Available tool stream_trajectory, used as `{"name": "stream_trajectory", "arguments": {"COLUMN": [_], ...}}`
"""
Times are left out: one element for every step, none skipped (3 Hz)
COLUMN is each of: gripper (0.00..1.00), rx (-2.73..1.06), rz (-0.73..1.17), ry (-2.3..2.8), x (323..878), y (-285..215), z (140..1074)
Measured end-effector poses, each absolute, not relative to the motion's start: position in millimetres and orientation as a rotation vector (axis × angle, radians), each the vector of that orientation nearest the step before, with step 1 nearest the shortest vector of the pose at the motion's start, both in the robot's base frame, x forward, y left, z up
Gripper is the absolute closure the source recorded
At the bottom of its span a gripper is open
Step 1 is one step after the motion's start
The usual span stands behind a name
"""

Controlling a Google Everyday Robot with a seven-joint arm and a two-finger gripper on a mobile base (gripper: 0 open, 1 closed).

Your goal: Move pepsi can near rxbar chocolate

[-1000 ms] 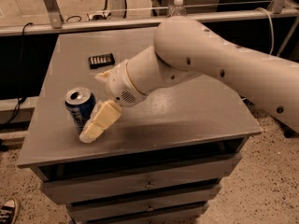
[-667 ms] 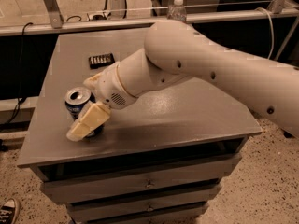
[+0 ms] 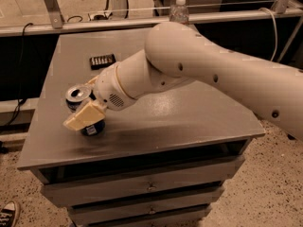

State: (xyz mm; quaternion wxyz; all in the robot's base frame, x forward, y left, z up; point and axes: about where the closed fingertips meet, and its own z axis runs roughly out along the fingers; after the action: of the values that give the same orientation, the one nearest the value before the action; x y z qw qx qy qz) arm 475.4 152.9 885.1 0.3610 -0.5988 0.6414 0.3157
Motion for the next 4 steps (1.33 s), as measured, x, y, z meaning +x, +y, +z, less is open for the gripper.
{"name": "stream_trajectory", "arguments": {"gripper": [0.85, 1.0, 1.0, 1.0], "rx": [-1.505, -1.469, -1.469, -1.435], "rz": [0.749, 0.541, 0.541, 0.501], "ry": [1.661, 1.643, 1.643, 1.607], "x": [482, 495, 495, 505], "y": [128, 71, 71, 69], "z": [900, 950, 950, 956]}}
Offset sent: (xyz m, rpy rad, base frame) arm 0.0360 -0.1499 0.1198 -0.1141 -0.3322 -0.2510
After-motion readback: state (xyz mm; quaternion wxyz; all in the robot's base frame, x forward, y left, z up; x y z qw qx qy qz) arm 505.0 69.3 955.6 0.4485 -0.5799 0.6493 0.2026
